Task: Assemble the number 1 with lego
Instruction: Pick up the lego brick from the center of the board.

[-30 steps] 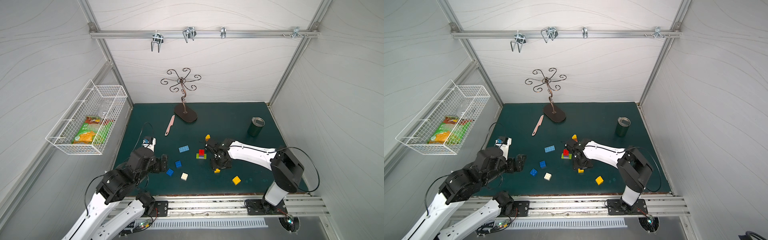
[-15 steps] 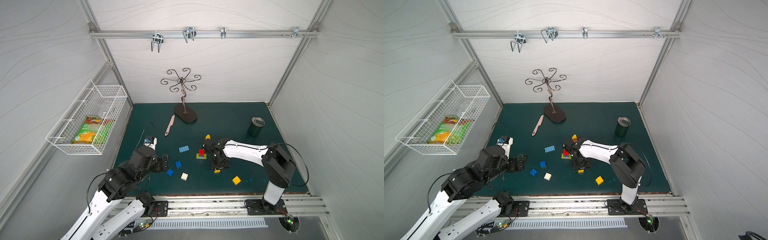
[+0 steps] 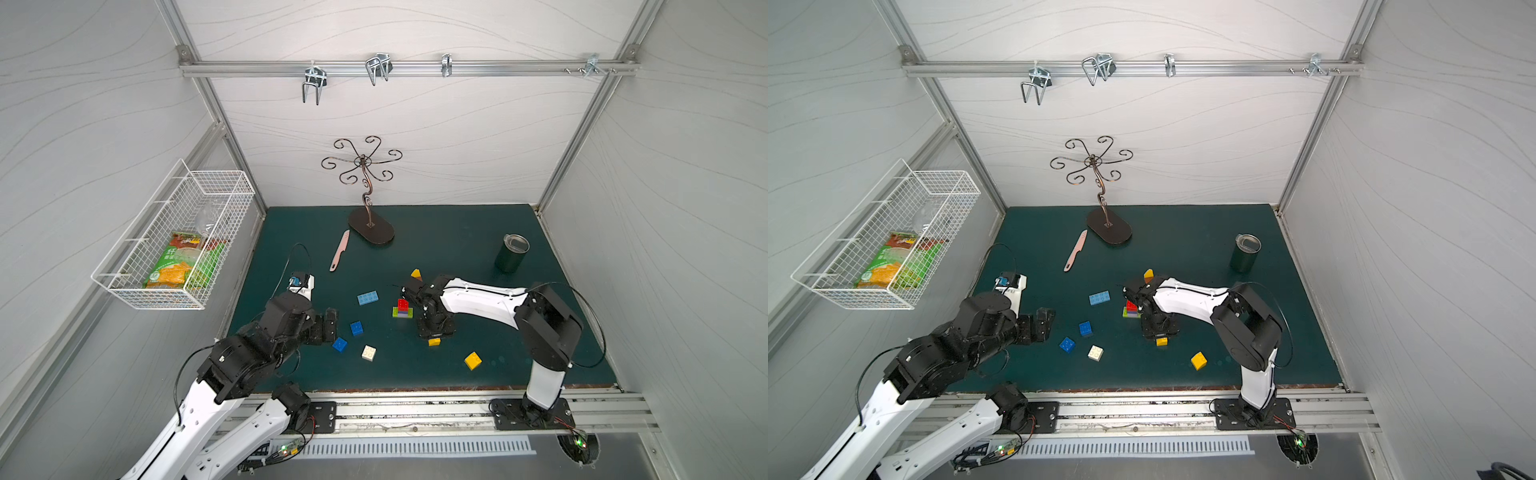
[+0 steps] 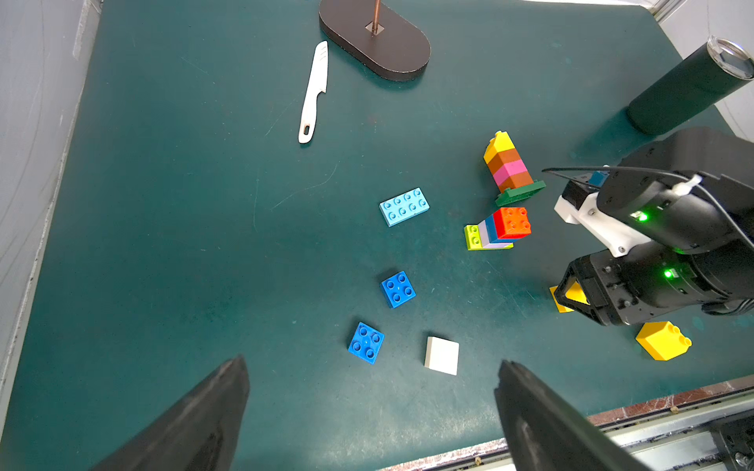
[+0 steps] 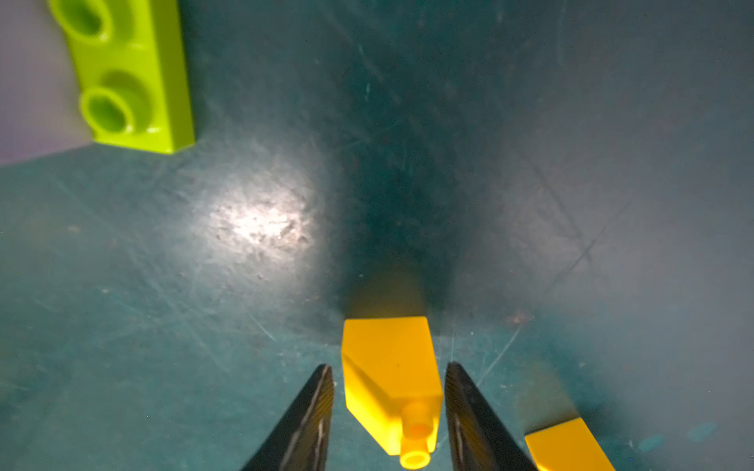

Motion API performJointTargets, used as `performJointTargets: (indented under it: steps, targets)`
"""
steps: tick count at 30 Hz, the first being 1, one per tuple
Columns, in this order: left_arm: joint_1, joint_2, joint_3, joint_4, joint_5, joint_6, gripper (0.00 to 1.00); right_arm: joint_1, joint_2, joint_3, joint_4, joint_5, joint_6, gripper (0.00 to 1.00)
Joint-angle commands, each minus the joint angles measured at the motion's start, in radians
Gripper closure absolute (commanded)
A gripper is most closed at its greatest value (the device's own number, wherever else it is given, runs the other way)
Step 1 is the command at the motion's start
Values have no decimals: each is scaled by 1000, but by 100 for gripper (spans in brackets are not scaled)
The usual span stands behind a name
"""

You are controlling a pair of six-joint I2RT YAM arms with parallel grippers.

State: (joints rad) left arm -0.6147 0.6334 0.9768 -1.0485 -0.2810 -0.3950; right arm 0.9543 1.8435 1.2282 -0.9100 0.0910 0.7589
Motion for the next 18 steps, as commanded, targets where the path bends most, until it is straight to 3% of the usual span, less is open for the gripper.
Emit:
performJointTargets:
  steps: [1,11,16,18]
  targets:
    - [4,-12,-2,48,-6,5,0,1,27,7,-40,3,17,53]
    - [5,-5,-3,47,-7,7,0,1,43,1,-30,-1,17,56]
    - [4,-8,-3,47,-9,5,0,0,39,-6,-31,-7,25,72]
    - [4,-9,-4,47,-10,5,0,-1,32,-8,-32,-5,27,74]
